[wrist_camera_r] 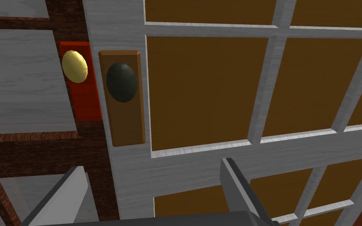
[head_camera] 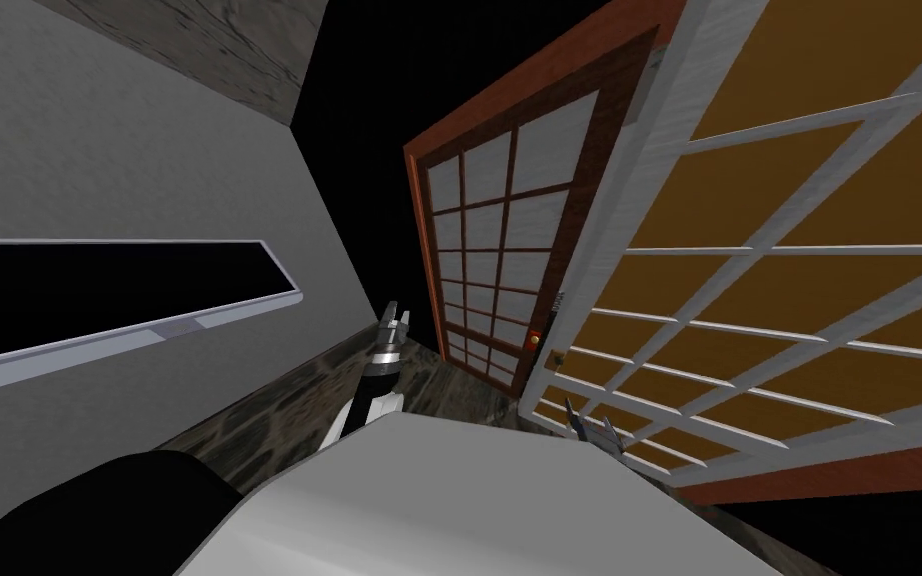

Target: Pull the door open

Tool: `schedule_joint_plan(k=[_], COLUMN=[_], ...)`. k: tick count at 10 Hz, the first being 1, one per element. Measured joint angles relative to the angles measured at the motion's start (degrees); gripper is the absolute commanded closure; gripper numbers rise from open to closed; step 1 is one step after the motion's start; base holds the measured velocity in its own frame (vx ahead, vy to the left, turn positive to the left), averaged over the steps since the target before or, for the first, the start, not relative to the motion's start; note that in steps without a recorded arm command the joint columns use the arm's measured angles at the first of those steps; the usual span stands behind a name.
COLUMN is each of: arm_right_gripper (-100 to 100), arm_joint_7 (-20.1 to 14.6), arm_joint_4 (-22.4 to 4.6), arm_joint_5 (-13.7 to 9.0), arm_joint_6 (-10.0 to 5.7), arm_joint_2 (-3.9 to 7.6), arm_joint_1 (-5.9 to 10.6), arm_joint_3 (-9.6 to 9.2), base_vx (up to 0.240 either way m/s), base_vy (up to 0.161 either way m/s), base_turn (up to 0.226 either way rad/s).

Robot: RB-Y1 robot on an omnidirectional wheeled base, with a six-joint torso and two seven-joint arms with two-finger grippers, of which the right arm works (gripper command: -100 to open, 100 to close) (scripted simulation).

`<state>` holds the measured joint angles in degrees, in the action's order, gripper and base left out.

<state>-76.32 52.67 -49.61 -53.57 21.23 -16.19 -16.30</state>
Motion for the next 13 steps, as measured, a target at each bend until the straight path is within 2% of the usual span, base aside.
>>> schedule_joint_plan(k=[2,4,7,9,10,11,12,13], arm_right_gripper=[-100,-100,-100,-100,-100,-100,100,100], arm_joint_7=[0.14,-0.12,0.15,-0.5,-0.63,-0.29,-0.19,-0.24], arm_joint_4=[-1.29,-1.88,-0.65,-1.74,-1.73,-0.64,-0.47,-0.5], arm_joint_5=[-0.12,-0.17,-0.24,0.11,0.21,0.12,0.1,0.19], arm_joint_6=[-0.1,-0.22,0.16,-0.51,-0.73,-0.4,-0.29,-0.32], arm_joint_2=[-0.33,-0.24,-0.11,-0.27,-0.41,-0.33,-0.31,-0.43], arm_joint_1=[-1.18,-1.04,-0.13,1.94,2.72,2.79,2.81,2.89], arm_joint_3=[0.08,0.3,0.6,0.38,0.35,0.52,0.54,0.37], base_vx=[-0.08,0.13,0.22,0.234,0.155,0.063,-0.003,-0.019], base_vy=[-0.13,-0.078,-0.01,-0.013,-0.005,-0.006,0.005,0.024], base_turn=[-0.026,0.055,0.075,0.094,0.045,0.008,0.018,0.057])
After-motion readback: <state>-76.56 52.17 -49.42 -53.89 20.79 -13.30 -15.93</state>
